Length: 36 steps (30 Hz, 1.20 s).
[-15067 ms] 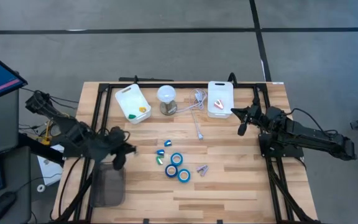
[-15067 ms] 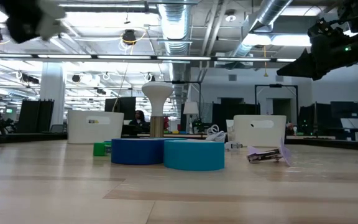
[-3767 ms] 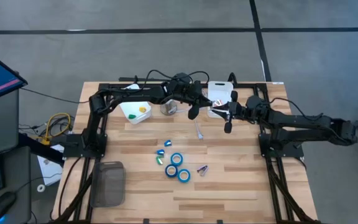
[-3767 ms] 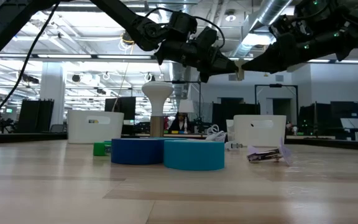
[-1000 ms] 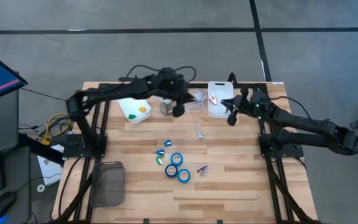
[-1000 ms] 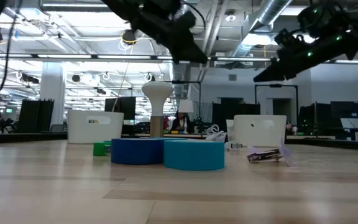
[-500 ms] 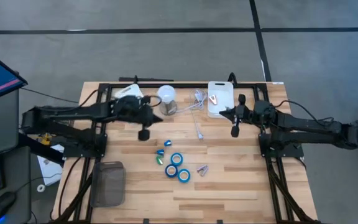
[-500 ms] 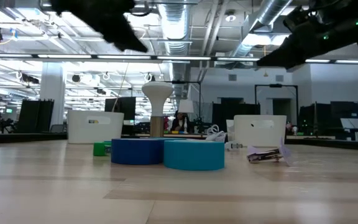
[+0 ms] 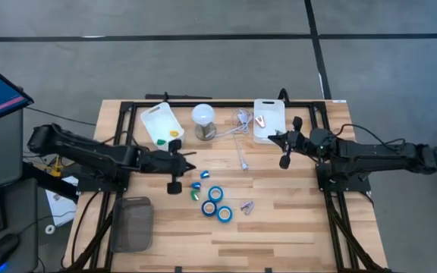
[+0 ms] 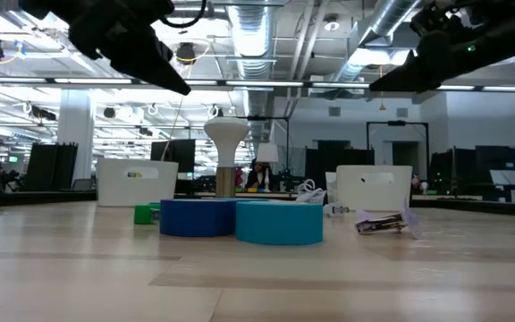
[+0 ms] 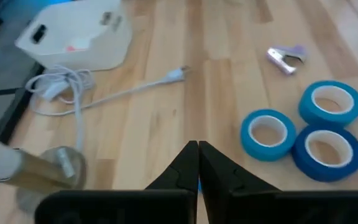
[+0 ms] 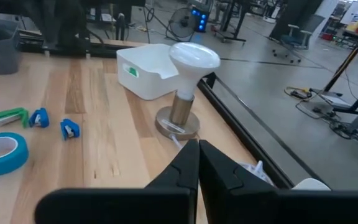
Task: Pick and place Stapler, Stapler remover, tape
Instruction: Put the top light blue tape into the black bin
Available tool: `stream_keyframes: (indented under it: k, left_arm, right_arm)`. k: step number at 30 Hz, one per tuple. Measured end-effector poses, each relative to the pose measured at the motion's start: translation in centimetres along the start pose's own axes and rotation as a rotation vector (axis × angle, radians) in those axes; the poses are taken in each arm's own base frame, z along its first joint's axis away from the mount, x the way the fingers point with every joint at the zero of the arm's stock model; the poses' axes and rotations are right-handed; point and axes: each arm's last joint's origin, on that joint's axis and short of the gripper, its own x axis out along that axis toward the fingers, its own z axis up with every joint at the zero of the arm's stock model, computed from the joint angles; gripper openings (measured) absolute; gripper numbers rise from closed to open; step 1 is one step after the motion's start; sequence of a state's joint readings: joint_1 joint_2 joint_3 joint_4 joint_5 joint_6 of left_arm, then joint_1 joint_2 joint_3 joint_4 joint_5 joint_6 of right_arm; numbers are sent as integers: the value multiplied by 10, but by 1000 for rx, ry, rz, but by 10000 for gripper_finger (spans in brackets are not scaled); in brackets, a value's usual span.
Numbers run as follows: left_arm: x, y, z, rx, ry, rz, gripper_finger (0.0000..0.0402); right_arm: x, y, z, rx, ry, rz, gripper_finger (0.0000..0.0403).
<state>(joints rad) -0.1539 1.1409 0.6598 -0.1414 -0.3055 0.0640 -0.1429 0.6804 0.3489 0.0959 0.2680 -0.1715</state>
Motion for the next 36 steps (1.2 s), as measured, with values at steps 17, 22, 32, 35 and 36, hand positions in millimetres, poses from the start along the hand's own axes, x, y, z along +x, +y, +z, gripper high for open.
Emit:
stream_keyframes:
  k: [17,22,32,35,36]
  left_arm:
    - [44,-23,17,302,-2,-162,2]
    - [47,-29,15,391,6,-180,2]
    - [52,-34,8,596,41,-206,12]
    - [58,-37,2,661,65,-220,33]
    - [61,-39,0,686,76,-226,42]
  right_arm:
    - [0,0,-1,14,6,-2,0]
    - [0,0,-1,49,14,-1,0]
    - [4,1,-4,93,36,3,0]
    - [8,3,-7,87,60,7,0]
    - [9,4,-8,84,69,8,0]
